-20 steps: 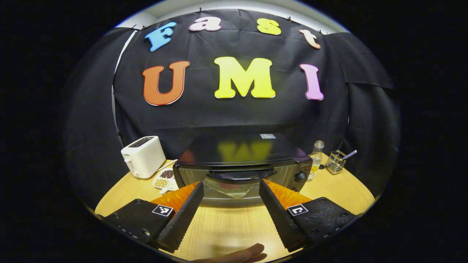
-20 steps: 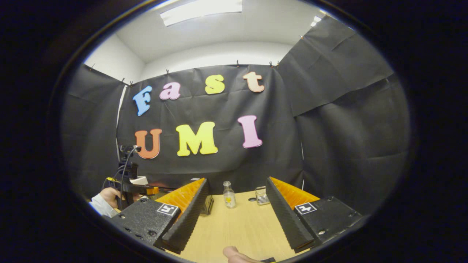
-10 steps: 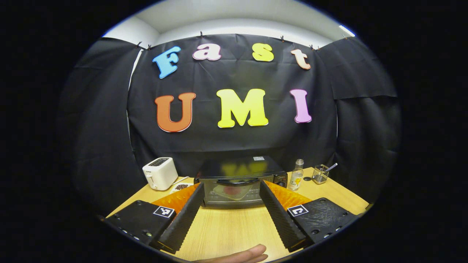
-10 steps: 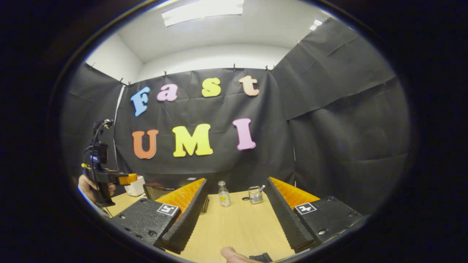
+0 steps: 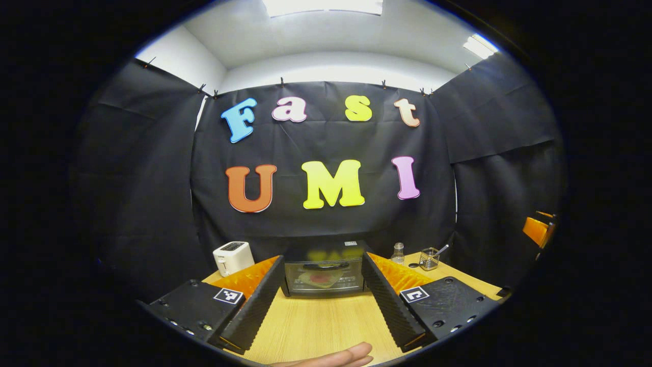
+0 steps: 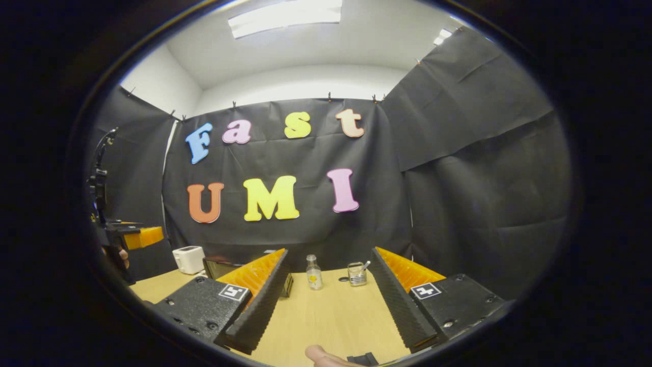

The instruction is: Open the electric oven with the left hand, put the food in, and close the electric oven.

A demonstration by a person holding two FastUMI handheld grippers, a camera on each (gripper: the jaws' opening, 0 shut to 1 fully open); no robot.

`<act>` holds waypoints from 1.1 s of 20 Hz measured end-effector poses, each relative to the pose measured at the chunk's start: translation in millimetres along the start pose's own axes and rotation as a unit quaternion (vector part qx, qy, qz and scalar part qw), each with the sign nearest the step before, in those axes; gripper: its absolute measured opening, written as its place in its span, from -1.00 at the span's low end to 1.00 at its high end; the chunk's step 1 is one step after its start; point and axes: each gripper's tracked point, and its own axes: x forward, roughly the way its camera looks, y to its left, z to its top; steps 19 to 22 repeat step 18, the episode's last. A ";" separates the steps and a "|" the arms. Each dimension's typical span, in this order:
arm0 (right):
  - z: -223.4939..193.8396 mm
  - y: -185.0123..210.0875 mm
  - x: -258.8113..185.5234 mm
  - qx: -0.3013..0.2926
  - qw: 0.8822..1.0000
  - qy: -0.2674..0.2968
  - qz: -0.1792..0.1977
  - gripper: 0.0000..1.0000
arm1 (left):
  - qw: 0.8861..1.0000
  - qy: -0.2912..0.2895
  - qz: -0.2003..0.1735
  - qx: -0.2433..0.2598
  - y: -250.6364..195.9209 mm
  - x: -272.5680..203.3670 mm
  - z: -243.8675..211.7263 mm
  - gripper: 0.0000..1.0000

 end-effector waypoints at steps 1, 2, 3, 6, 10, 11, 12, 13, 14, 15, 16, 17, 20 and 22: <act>2.9 0.2 0.6 0.000 1.000 -0.003 0.001 0.92 | 1.000 0.001 0.010 0.001 2.3 -6.3 -4.8 0.92; 6.4 0.3 0.9 -0.003 1.000 -0.006 0.001 0.92 | 1.000 0.003 0.014 -0.001 0.2 -12.0 -8.7 0.92; 9.9 0.6 2.1 -0.007 1.000 -0.010 0.002 0.92 | 1.000 0.005 0.015 -0.006 -2.3 -17.0 -14.0 0.92; 13.5 1.2 2.6 -0.025 1.000 -0.015 0.000 0.92 | 1.000 0.010 0.007 -0.026 -8.0 -29.0 -22.8 0.92; 6.8 3.4 -0.8 -0.019 1.000 -0.007 0.008 0.92 | 0.999 0.017 0.012 -0.041 -1.9 -34.8 -31.8 0.92; 5.1 1.8 -0.7 -0.018 1.000 -0.006 0.009 0.92 | 0.999 0.017 0.010 -0.043 -1.9 -35.8 -31.7 0.92; 4.4 0.4 -0.8 -0.018 1.000 -0.005 0.007 0.92 | 0.999 0.019 0.006 -0.042 -2.3 -35.2 -34.2 0.92; 4.1 -1.2 -1.2 -0.018 1.000 -0.004 0.005 0.92 | 0.999 0.019 0.005 -0.042 -1.5 -35.1 -34.4 0.92; 4.2 -2.3 -1.2 -0.017 1.000 -0.006 0.005 0.92 | 0.999 0.019 0.004 -0.040 -0.4 -35.5 -34.9 0.93; 4.9 -2.3 -0.8 -0.015 1.000 -0.007 0.005 0.92 | 0.999 0.018 0.006 -0.038 -0.1 -35.4 -34.2 0.94; 5.2 -1.5 -1.8 -0.014 1.000 -0.008 0.005 0.92 | 0.999 0.015 0.007 -0.036 1.1 -35.8 -32.4 0.94; 5.2 -1.1 -3.1 -0.015 1.000 -0.008 0.006 0.92 | 0.999 0.013 0.007 -0.034 -0.2 -36.1 -32.3 0.94; 6.1 -0.4 -4.1 -0.015 1.000 -0.009 0.007 0.92 | 0.999 0.013 0.007 -0.033 -1.3 -35.9 -32.7 0.94; 6.1 -0.4 -4.1 -0.015 1.000 -0.009 0.007 0.92 | 0.999 0.013 0.007 -0.033 -1.3 -35.9 -32.7 0.94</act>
